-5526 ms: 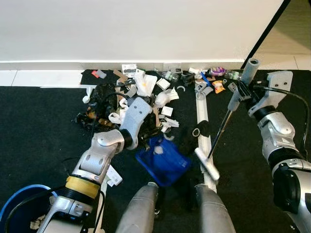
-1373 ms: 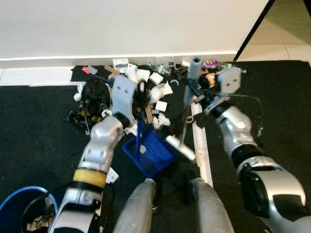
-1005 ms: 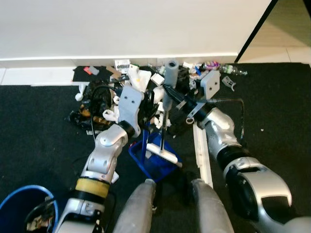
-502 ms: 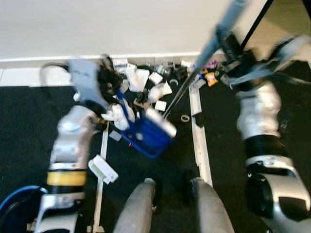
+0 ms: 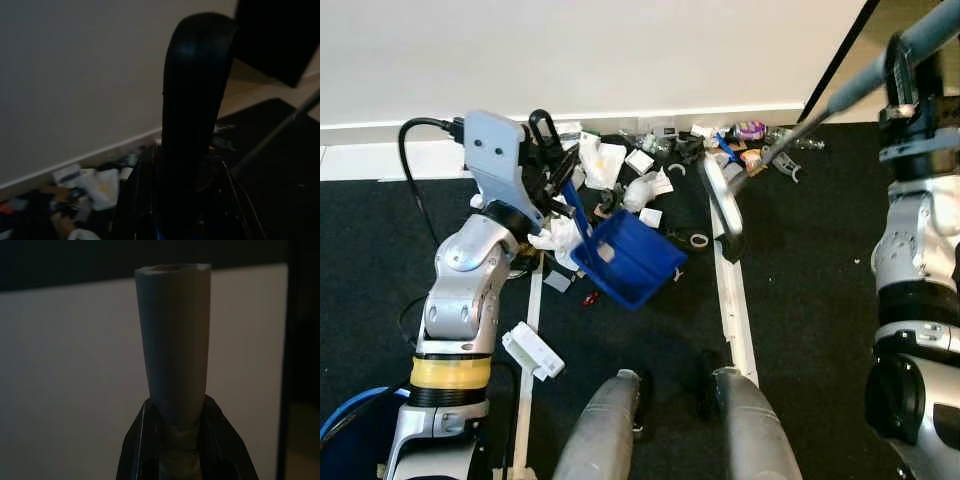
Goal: Sweep floor
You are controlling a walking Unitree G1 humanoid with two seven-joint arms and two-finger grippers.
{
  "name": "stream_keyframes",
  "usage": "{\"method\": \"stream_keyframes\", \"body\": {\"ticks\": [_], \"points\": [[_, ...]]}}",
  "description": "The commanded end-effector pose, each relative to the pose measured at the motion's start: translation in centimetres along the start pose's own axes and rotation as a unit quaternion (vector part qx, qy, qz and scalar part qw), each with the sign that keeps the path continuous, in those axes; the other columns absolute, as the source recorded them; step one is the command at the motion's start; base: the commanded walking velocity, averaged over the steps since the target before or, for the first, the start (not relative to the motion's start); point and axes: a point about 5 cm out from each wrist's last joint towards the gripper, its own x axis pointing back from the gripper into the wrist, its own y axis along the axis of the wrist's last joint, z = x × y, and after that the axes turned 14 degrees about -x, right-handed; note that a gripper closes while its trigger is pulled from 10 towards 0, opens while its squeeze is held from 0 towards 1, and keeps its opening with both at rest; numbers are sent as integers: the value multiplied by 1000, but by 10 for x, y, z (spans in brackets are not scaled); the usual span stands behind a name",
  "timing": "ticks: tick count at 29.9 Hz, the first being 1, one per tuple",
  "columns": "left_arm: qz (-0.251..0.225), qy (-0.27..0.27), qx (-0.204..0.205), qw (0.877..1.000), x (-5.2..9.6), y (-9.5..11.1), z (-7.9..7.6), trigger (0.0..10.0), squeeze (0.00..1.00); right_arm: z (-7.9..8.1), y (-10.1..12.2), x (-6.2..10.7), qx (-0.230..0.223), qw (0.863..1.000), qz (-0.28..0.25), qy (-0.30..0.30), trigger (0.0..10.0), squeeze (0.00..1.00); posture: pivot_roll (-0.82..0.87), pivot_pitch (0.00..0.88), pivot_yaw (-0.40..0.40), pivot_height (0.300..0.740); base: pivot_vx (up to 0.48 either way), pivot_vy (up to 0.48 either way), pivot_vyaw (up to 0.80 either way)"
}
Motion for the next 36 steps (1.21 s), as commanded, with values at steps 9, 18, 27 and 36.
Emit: {"method": "stream_keyframes", "body": {"ticks": [9, 18, 27, 36], "points": [[-1, -109, -15, 994, 15, 0, -23, 10000, 0, -5, -31, 18, 6, 998, 63, -21, 10000, 0, 56, 220, 8, 740, 0, 0, 0], [69, -167, -10, 983, 25, -53, -74, 10000, 0, -7, -29, 15, 12, 997, 67, -26, 10000, 0, 35, 224, -2, 740, 0, 0, 0], [110, -135, -17, 985, 15, -82, -77, 10000, 24, -11, -23, 14, 19, 998, 58, -30, 10000, 0, 25, 232, 4, 740, 0, 0, 0], [75, -94, -50, 991, 0, -72, -64, 10000, 290, -9, -30, 18, 14, 997, 62, -30, 10000, 0, 31, 232, 10, 740, 0, 0, 0]]}}
